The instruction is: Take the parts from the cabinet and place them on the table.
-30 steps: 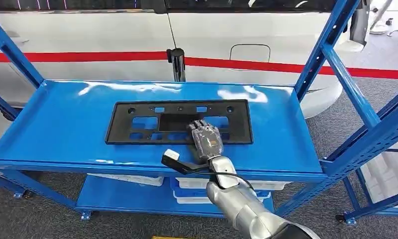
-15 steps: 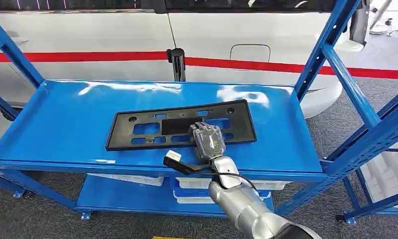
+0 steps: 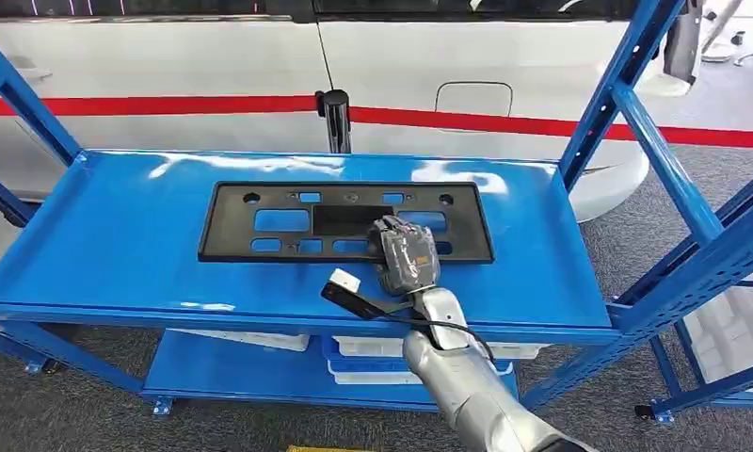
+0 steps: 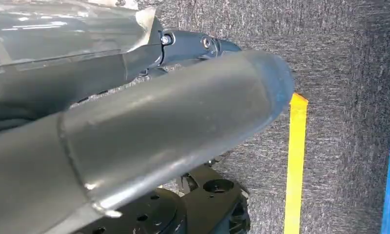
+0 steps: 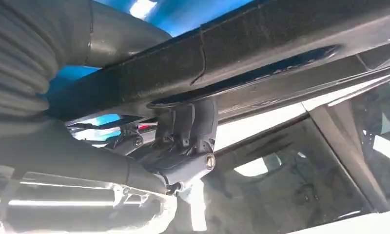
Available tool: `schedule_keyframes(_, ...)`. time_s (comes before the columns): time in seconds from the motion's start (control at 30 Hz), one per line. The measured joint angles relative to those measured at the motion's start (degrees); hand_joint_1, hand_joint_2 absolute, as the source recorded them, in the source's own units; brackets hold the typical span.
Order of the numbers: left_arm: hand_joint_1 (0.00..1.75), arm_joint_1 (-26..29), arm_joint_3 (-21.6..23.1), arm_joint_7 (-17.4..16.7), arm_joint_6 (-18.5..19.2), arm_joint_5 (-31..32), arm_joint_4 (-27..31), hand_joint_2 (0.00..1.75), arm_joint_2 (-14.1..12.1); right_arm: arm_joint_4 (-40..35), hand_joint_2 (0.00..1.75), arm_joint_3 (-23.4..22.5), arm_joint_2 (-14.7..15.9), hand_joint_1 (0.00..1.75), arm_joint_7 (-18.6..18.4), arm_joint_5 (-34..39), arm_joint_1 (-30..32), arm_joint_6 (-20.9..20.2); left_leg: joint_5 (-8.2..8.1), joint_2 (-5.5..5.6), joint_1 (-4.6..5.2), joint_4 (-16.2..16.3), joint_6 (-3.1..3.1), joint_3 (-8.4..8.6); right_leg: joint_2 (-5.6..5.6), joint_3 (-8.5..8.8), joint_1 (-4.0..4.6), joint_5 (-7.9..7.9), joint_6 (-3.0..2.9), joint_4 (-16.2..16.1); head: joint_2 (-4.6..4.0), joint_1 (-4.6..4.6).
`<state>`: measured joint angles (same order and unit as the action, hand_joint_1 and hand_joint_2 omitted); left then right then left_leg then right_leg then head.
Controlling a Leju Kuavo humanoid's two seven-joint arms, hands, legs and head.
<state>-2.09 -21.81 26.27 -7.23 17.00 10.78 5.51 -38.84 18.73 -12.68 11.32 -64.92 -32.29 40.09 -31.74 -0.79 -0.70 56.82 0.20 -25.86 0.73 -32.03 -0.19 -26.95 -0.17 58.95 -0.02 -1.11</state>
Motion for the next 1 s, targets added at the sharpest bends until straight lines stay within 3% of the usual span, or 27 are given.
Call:
schedule_keyframes(0.23, 0.0, 0.0, 0.0, 0.0, 0.0, 0.1, 0.0, 0.0, 0.0, -0.9, 1.75, -0.3, 0.0, 1.75, 1.0, 1.3, 0.3, 0.0, 0.0, -0.01, 0.0, 0.0, 0.0, -0.15, 0.0, -0.15, 0.0, 0.0, 0.0, 0.0, 0.0, -0.02)
schedule_keyframes(0.37, 0.0, 0.0, -0.1, 0.2, 0.1, 0.4, 0.0, 0.0, 0.0, -5.9, 1.75, -0.4, 0.8, 1.75, 1.7, 6.7, 0.8, -0.2, 0.0, 0.0, 0.02, 0.0, 0.0, -0.25, 0.0, -0.24, -0.03, 0.0, 0.01, 0.0, 0.0, 0.0)
schedule_keyframes(0.5, 0.0, 0.1, -0.2, 0.3, 0.1, 0.9, 0.0, 0.0, 0.0, -16.2, 1.75, 0.1, 3.8, 1.75, 0.1, 14.0, 0.9, -2.8, 0.1, 0.1, 0.11, 0.0, 0.11, -0.48, -0.09, -0.44, -0.14, 0.02, 0.02, 0.0, 0.0, 0.0)
schedule_keyframes(0.53, 0.0, 0.1, -0.2, 0.3, 0.1, 1.0, 0.0, 1.75, 0.0, -19.0, 1.75, 0.1, 4.6, 1.75, 0.8, 17.1, 1.1, -3.9, 0.1, 0.09, 0.11, 0.0, 0.11, -0.52, -0.11, -0.49, -0.16, 0.02, 0.02, 0.0, 0.0, 0.0)
schedule_keyframes(0.77, 0.0, 0.2, -1.5, 0.6, 0.1, 0.5, 0.0, 1.75, 0.0, -37.3, 1.75, 0.3, 9.1, 1.75, 10.4, 49.7, 5.1, -16.2, 0.1, 0.08, 0.11, 0.1, 0.11, -0.97, -0.1, -0.91, -0.16, 0.02, 0.03, 0.0, 0.0, 0.0)
schedule_keyframes(1.0, 0.0, 0.2, -3.5, 1.9, -0.2, -0.9, 0.0, 1.75, 0.0, -45.5, 1.75, 3.1, 12.7, 1.75, 10.9, 66.2, 4.4, -23.2, 0.09, 0.09, 0.1, 0.1, 0.12, -1.04, -0.11, -0.95, -0.16, 0.02, 0.03, 0.0, 0.0, -0.02)
